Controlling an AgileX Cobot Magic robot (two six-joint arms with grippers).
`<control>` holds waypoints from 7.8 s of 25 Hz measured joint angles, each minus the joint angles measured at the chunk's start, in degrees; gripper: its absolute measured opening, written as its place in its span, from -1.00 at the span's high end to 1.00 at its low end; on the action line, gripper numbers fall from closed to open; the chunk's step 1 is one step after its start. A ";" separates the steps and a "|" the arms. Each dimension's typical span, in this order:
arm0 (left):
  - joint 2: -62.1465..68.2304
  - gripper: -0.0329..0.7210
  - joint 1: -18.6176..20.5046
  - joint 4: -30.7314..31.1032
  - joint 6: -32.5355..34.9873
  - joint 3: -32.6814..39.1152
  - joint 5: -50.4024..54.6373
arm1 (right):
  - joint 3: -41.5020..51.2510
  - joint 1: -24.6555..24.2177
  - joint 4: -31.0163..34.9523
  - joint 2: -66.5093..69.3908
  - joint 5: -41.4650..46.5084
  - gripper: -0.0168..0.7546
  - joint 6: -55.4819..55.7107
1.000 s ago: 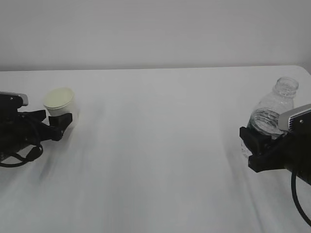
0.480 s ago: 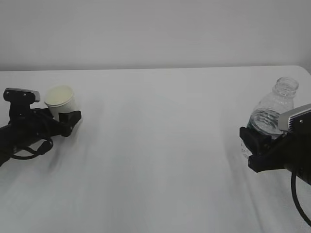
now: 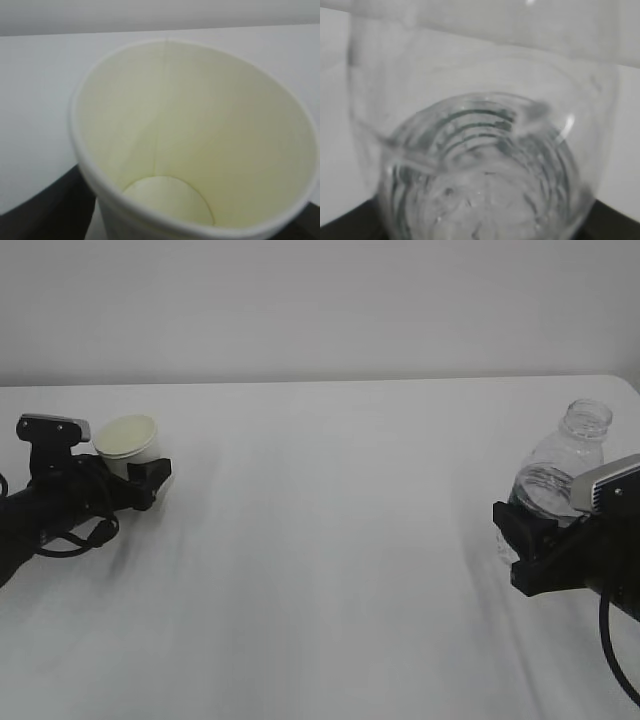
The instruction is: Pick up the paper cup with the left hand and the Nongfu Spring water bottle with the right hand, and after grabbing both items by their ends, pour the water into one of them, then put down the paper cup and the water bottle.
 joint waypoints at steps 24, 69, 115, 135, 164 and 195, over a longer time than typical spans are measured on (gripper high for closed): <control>-0.72 -0.46 0.00 7.83 -1.04 1.26 -1.85 | 0.00 0.00 0.00 0.00 0.00 -0.20 -1.63; -8.83 -0.46 -1.37 55.09 -15.80 4.52 -6.52 | 0.00 0.00 -12.23 0.00 0.00 -0.20 -3.20; -8.83 -0.42 -18.67 49.97 -13.31 4.52 -6.62 | -16.03 5.74 -22.04 0.00 16.11 -0.20 -4.51; -8.83 -0.42 -21.99 49.30 -13.31 4.52 -6.62 | -19.49 6.21 -24.40 4.24 15.35 -0.20 -15.00; -8.83 -0.42 -21.99 49.19 -10.71 4.52 -6.62 | -22.39 6.21 -21.91 4.44 12.25 -0.20 -32.29; -9.91 -0.42 -24.79 46.00 -8.48 4.52 -6.71 | -25.94 6.34 -26.97 6.53 9.13 -0.20 -46.42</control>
